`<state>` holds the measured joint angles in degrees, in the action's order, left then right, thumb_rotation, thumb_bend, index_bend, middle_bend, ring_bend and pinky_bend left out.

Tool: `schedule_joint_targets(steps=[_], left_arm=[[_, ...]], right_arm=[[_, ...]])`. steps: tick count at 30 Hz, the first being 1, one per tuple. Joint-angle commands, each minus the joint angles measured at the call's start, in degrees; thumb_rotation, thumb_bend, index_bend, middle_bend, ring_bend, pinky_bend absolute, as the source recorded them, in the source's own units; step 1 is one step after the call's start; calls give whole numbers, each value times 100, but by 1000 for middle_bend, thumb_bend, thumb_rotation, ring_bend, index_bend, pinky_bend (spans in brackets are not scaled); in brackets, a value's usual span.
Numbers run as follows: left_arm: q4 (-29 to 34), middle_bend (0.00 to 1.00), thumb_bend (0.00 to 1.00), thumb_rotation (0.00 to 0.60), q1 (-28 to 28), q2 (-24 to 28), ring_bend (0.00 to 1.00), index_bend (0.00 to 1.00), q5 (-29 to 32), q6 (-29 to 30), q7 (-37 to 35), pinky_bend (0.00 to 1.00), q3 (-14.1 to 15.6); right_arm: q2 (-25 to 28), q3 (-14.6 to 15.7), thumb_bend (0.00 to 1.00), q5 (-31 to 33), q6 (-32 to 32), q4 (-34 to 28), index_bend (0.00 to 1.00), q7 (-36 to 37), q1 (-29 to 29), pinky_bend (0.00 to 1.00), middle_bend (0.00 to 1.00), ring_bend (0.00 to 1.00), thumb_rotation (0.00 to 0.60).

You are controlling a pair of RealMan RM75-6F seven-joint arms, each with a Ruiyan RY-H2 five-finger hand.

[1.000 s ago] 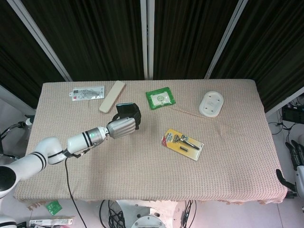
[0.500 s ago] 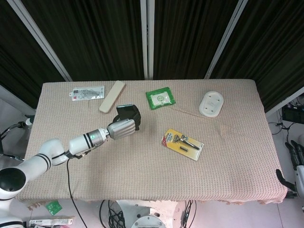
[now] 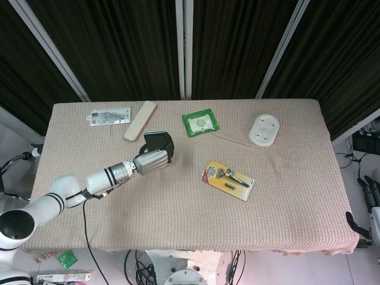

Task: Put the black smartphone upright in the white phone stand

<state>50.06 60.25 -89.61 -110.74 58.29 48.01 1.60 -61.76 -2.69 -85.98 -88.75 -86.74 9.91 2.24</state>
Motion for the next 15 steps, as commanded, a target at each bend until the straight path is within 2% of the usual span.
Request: schedule_joint_targets(steps=[1,15], left_arm=[[40,559,464,600,-25,7,446,560,42,-46,59,412,25],[170,558,465,600,-77,66,446,561,118,-110,168,411,121]], right_arm=[[3,4,276,-5,10,-7,0,-7,-4,0,0,0,600],[45,1,276,2,47,-73,0,-40,-22,0,0,0,600]])
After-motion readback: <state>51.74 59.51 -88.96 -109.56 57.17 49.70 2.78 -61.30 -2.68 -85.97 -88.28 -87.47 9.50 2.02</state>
